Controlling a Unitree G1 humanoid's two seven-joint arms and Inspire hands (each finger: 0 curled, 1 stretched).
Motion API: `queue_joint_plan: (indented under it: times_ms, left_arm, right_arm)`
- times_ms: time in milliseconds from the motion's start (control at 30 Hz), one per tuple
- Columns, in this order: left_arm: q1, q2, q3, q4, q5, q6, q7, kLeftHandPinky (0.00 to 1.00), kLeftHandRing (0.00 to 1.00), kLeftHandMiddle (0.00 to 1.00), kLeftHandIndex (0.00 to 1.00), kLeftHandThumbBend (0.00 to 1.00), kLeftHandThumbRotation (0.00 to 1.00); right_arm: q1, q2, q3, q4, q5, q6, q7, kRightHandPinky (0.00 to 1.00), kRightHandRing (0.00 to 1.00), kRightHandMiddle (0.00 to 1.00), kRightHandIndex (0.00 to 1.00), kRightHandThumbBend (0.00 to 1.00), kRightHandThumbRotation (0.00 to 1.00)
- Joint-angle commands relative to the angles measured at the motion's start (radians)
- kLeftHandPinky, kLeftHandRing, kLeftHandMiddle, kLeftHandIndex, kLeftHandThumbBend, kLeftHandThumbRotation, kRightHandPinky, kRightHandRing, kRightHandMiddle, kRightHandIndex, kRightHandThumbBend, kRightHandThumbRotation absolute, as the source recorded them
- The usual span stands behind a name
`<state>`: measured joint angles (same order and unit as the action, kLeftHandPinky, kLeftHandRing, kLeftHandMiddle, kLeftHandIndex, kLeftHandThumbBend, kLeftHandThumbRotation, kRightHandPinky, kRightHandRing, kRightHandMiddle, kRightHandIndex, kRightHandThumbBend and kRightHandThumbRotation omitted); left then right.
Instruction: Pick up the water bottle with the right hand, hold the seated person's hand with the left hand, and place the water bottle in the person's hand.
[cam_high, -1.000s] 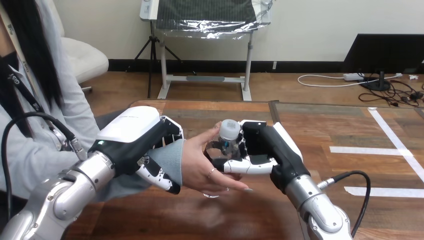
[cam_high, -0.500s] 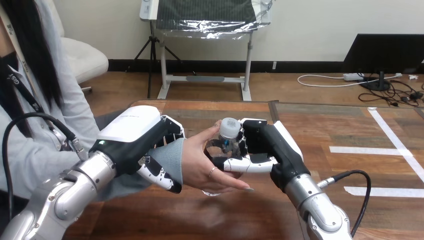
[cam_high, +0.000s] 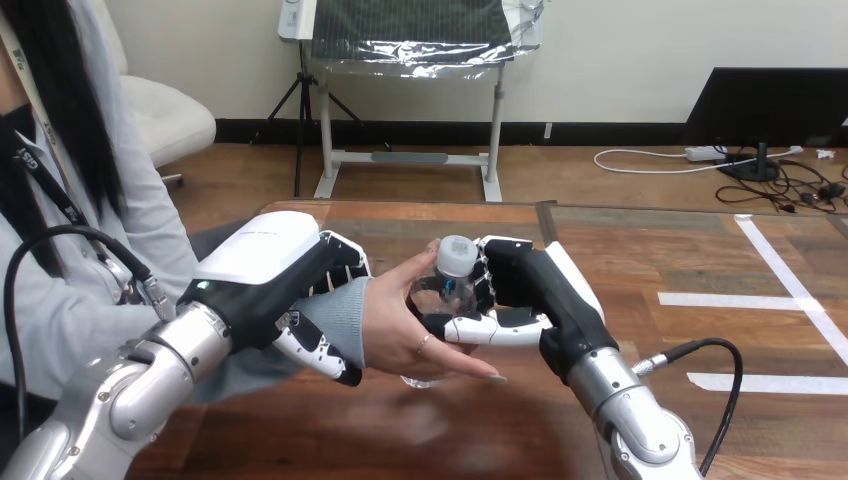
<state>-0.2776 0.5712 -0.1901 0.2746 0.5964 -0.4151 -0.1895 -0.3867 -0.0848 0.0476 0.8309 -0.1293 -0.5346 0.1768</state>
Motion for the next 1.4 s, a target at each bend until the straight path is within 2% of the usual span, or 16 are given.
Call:
queue_joint_plan:
  times_ms: [0,367,400,633,1000,1367]
  left_arm:
    - [-0.055,-0.017,0.005,-0.062,-0.007,0.011,0.02,0.43,0.47,0.52,0.55,1.0,0.1]
    - [-0.032,-0.004,0.008,-0.086,-0.005,0.025,0.016,0.53,0.58,0.66,0.71,1.0,0.23]
    - [-0.03,-0.004,0.008,-0.088,-0.003,0.025,0.016,0.55,0.6,0.68,0.73,1.0,0.25]
    - [-0.017,0.003,0.008,-0.094,0.005,0.018,0.028,0.62,0.65,0.74,0.79,1.0,0.3]
    - [0.008,0.012,0.012,-0.103,0.006,-0.005,0.054,0.71,0.73,0.79,0.84,1.0,0.32]
    - [0.043,0.014,0.022,-0.128,-0.013,0.002,0.048,0.74,0.75,0.82,0.86,1.0,0.32]
  right_arm:
    - [-0.089,-0.001,0.026,-0.052,-0.02,0.024,-0.001,0.4,0.48,0.57,0.63,0.83,0.02]
    - [-0.093,-0.033,0.05,-0.062,-0.066,0.051,-0.007,0.58,0.65,0.7,0.77,0.8,0.19]
    - [-0.094,-0.035,0.052,-0.062,-0.069,0.052,-0.007,0.61,0.68,0.71,0.79,0.8,0.23]
    - [-0.098,-0.049,0.057,-0.055,-0.087,0.047,-0.014,0.7,0.74,0.75,0.83,0.79,0.35]
    - [-0.101,-0.065,0.056,-0.049,-0.081,0.06,-0.005,0.75,0.77,0.77,0.86,0.77,0.47]
    - [-0.104,-0.082,0.055,-0.042,-0.084,0.074,0.009,0.75,0.78,0.78,0.87,0.73,0.5]
